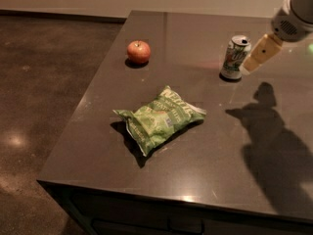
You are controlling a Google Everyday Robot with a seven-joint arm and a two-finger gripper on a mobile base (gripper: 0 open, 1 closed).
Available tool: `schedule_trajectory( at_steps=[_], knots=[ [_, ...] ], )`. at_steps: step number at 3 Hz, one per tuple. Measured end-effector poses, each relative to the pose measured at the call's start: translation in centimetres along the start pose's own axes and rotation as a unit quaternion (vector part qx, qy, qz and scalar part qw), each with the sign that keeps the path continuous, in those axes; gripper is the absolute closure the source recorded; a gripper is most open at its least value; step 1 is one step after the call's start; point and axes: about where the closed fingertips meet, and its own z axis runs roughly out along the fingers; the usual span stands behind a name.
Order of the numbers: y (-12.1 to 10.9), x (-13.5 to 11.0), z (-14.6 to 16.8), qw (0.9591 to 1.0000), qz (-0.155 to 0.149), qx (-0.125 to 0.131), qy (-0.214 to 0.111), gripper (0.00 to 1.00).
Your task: Move 7up can near green jalapeno chip bag
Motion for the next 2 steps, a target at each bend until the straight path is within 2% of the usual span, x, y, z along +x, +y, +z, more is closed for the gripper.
schedule_trajectory(
  at_steps=[1,2],
  knots=[
    [-2.1,-0.3,2.8,0.9992,0.039,-0.004,-0.001,0.0],
    [-3.0,-0.9,5.3,0.9978,0.063,-0.021,-0.009,0.0]
  ],
)
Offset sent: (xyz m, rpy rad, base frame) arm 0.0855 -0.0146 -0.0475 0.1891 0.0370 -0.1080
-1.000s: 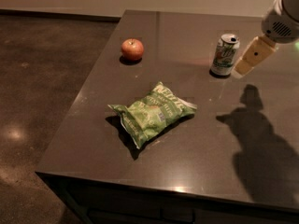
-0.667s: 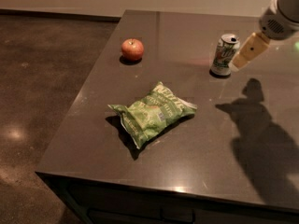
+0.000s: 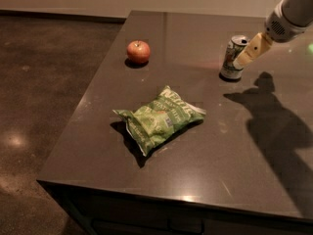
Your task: Move 7up can near green jalapeno chip bag
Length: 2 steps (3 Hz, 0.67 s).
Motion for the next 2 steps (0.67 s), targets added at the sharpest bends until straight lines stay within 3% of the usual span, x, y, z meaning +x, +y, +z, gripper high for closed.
schedule_trajectory(
  at_steps=[2],
  knots=[
    [0.7,-2.7,3.9,0.9988,0.01,-0.043,-0.019,0.0]
  ],
)
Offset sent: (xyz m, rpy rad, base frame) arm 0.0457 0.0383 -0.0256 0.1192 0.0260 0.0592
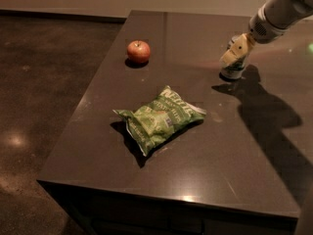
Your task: Move 7up can near green jalapeno chip bag
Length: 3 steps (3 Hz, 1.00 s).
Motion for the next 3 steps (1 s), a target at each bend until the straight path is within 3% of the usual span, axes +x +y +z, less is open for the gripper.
schedule_trajectory(
  at_steps=[1,3],
  knots=[
    [0.7,-0.7,0.6,0.9999,-0.005,-0.014,-0.004,0.16],
    [3.0,-1.3,-0.1,0.9987,-0.028,-0.04,-0.01,0.62]
  ],
)
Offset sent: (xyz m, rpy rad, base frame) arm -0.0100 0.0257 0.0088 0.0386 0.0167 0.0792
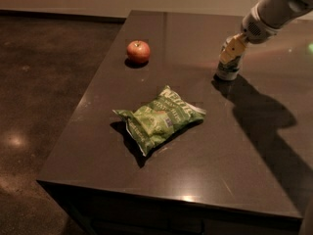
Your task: Move 7up can near green jalapeno chip bag
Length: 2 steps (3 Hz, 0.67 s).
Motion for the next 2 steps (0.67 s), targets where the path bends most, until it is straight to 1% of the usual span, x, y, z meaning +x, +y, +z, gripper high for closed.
schedule_trajectory(
  at_steps=[1,2],
  knots=[
    [2.6,-1.0,-0.4,0.9994,-0.031,-0.016,-0.007,0.86],
    [5.5,-1.8,-0.7,0.9973,-0.063,-0.036,-0.01,1.0]
  ],
)
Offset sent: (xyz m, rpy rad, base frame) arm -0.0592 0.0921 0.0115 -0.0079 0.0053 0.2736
